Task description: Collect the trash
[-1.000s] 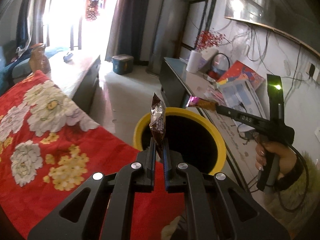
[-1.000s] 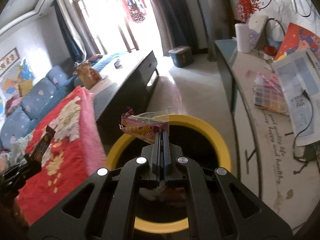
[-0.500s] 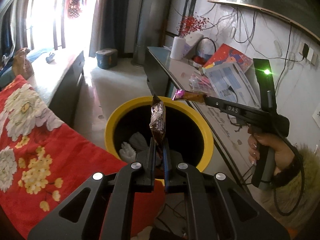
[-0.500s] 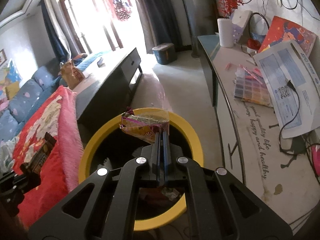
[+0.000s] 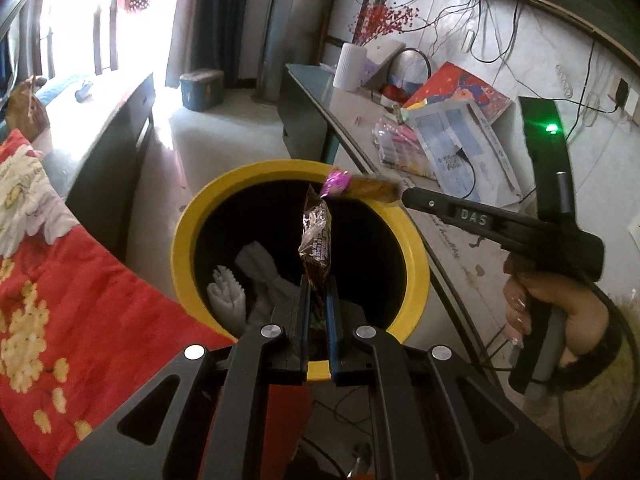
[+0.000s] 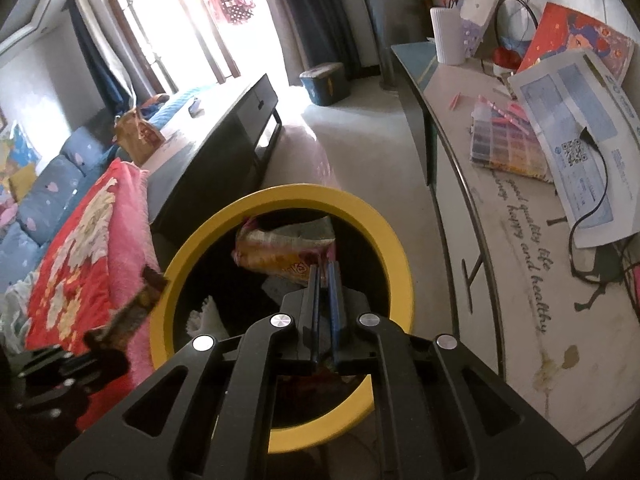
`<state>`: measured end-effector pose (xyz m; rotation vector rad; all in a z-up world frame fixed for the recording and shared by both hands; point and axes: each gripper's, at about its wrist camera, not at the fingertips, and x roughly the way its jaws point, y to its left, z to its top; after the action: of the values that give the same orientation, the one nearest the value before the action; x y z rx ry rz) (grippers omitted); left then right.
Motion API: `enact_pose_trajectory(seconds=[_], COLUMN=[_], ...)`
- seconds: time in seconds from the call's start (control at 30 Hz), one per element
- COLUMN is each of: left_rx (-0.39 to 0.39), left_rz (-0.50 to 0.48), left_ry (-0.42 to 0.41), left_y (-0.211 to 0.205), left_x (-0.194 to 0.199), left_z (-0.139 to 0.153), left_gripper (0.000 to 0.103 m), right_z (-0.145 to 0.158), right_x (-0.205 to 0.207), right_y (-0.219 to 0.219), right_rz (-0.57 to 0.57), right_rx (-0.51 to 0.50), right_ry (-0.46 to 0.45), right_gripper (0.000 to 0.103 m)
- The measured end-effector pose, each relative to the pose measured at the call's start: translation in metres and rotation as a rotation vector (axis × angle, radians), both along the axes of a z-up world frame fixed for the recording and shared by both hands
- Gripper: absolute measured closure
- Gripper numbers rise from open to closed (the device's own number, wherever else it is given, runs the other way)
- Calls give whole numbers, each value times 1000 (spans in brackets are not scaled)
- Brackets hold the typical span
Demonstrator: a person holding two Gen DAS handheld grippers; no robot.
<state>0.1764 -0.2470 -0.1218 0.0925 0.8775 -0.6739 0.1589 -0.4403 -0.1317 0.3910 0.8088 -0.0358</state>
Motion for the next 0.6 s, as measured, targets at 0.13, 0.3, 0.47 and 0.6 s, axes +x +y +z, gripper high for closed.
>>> enact_pose_trajectory(seconds=[0.13,0.3,0.47,0.6], left_rx=[8,20,19,14], left_rz=[22,58,119,198], left_ry=[12,-8,-50,-88], left_y=[-2,6,29,54], left_x=[12,14,8,0], left_z=[-6,-1,14,29], left_gripper=[53,25,7,7], right_z=[2,17,36,56], right_x=[-3,-21,-43,-59], right_y=[0,1,8,23], right_rz=[-7,-20,-26,-24], right_rx=[21,45,45,-1], right_ry=[5,-38,-96,-159], right_gripper=[71,44,20,11])
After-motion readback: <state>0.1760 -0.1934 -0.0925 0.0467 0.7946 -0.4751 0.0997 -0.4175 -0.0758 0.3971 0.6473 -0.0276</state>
